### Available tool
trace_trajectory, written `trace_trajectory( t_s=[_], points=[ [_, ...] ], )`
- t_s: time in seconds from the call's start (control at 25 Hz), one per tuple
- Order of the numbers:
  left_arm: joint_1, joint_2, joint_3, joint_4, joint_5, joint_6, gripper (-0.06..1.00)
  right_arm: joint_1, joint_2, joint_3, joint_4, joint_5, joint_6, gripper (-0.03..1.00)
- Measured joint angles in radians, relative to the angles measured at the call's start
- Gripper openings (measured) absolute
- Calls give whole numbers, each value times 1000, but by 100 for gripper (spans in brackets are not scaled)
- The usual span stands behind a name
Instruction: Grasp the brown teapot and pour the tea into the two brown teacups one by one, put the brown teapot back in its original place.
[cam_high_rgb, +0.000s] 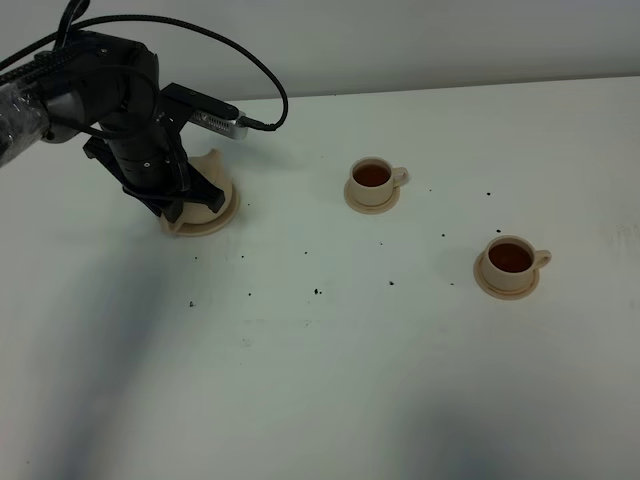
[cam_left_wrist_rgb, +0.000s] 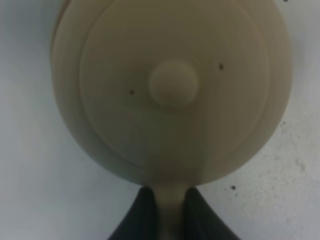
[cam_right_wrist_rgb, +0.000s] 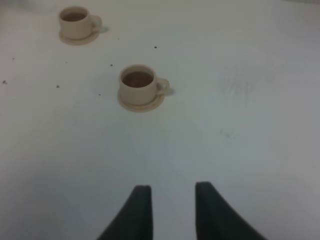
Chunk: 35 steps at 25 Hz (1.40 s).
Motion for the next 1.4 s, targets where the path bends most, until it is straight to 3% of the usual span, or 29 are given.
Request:
trace_trajectory(
  t_s=[0.8, 1.4],
  points=[
    [0, 0, 0, 73, 20, 9, 15, 0, 0, 0, 0, 0, 0, 24],
    [0, 17, 0, 44, -19, 9, 15, 0, 0, 0, 0, 0, 0, 24]
  ],
)
